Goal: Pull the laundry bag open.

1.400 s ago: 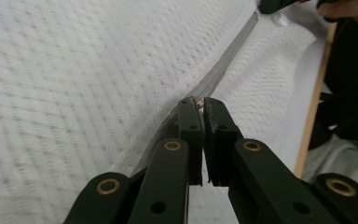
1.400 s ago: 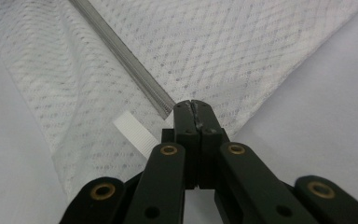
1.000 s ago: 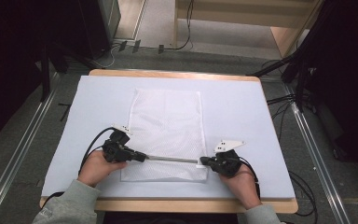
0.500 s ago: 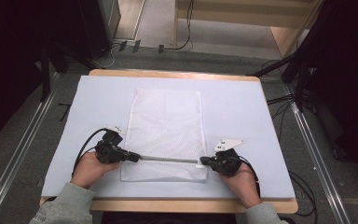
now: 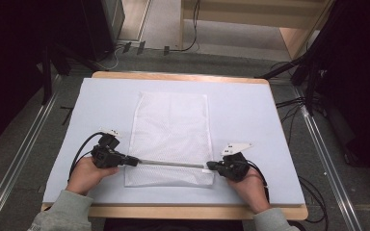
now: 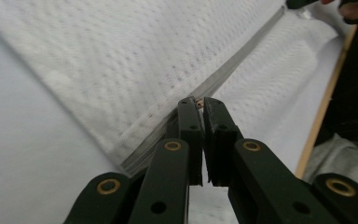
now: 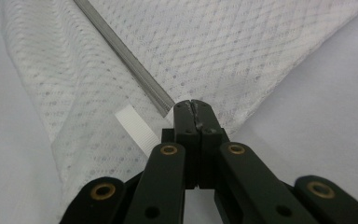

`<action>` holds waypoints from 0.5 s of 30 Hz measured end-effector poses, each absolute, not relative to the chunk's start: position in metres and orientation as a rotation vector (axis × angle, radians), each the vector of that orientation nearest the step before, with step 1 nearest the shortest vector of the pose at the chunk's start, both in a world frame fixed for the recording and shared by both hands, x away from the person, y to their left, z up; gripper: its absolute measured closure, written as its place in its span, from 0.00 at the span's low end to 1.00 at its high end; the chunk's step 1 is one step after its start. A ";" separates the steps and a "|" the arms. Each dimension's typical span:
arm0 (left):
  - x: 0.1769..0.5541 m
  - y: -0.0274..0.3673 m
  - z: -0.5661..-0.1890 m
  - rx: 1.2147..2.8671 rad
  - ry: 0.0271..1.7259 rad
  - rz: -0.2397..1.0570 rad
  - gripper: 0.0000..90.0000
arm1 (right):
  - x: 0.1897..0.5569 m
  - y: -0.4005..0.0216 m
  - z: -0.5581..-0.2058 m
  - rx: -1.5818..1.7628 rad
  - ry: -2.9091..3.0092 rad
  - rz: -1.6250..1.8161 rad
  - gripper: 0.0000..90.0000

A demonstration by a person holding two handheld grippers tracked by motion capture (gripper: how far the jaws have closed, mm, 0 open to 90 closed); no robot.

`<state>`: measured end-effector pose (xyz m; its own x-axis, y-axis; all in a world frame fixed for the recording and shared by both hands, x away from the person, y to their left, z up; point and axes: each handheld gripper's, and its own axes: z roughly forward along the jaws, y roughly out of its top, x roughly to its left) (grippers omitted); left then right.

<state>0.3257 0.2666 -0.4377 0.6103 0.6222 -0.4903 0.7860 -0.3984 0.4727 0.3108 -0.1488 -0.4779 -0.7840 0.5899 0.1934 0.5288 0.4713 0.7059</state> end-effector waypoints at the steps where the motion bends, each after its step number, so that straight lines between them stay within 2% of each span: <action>1: 0.325 0.268 -0.437 2.154 1.110 -0.282 0.98 | 0.311 -0.149 -0.478 1.003 2.629 1.216 1.00; 5: 0.324 0.273 -0.435 2.157 1.096 -0.301 0.98 | 0.311 -0.148 -0.478 1.000 2.631 1.217 1.00; 10: 0.323 0.278 -0.432 2.173 1.099 -0.259 0.98 | 0.311 -0.148 -0.478 0.998 2.630 1.212 1.00; 11: 0.322 0.281 -0.431 2.168 1.122 -0.226 0.98 | 0.311 -0.148 -0.477 0.999 2.632 1.209 1.00; 15: 0.322 0.299 -0.431 2.129 1.174 -0.227 0.98 | 0.311 -0.148 -0.477 1.008 2.634 1.202 1.00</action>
<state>0.3216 0.2985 -0.4312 0.5770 0.6797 -0.4528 0.7996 -0.3572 0.4827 0.3112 -0.1476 -0.4768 -0.7812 0.5938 0.1926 0.5345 0.4770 0.6977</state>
